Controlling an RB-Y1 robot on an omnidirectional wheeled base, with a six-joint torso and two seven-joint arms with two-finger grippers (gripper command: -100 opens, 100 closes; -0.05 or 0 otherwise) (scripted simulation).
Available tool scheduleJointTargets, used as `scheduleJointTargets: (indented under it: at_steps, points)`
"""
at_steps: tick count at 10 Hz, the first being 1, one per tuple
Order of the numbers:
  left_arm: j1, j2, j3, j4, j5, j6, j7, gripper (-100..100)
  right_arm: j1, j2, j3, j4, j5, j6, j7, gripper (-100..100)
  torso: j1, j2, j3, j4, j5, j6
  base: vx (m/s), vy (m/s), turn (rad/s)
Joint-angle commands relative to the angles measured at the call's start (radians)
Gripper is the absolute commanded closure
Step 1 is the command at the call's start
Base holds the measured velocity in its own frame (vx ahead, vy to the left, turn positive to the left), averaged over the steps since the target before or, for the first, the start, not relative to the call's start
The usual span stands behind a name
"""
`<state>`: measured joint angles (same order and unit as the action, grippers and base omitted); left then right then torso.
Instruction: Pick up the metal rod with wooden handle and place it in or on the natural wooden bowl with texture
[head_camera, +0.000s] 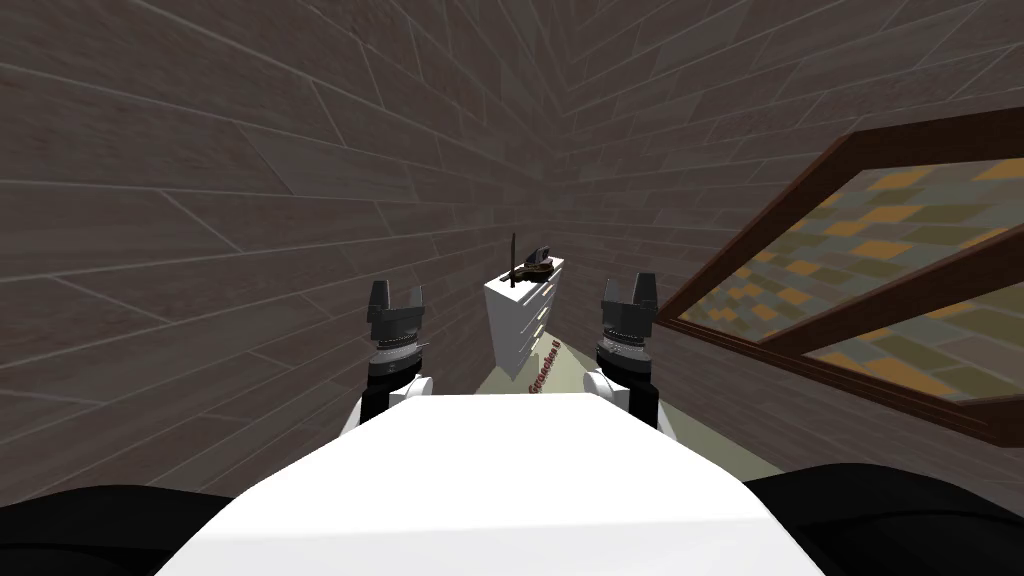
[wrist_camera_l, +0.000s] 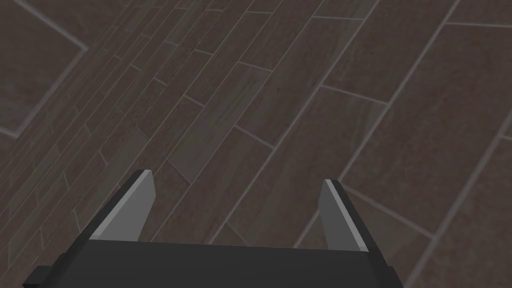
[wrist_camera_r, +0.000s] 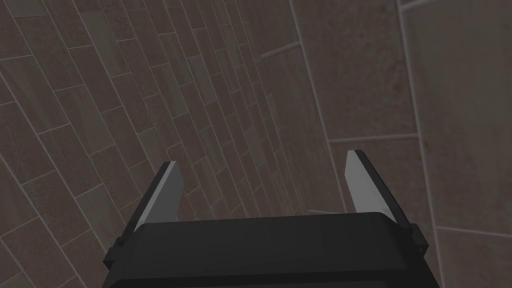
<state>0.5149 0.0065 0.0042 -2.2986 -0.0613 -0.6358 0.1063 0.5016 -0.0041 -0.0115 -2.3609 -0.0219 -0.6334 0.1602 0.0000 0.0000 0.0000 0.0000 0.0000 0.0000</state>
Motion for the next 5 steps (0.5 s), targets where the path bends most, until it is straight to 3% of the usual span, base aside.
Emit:
scheduleJointTargets:
  at_steps: [1, 5]
  points:
    - [0.000, 0.000, 0.000, 0.000, 0.000, 0.000, 0.000, 0, -0.018, -0.045, -0.010, 0.003, -0.016, 0.024, -0.018, -100, 0.000, 0.000, 0.000, 0.000, 0.000, 0.000, -0.020, -0.053, 0.001]
    - [0.000, 0.000, 0.000, 0.000, 0.000, 0.000, 0.000, 0, -0.080, -0.116, -0.040, 0.019, -0.072, 0.109, -0.081, -100, -0.009, 0.003, 0.002, 0.001, -0.002, 0.000, -0.050, -0.117, 0.015]
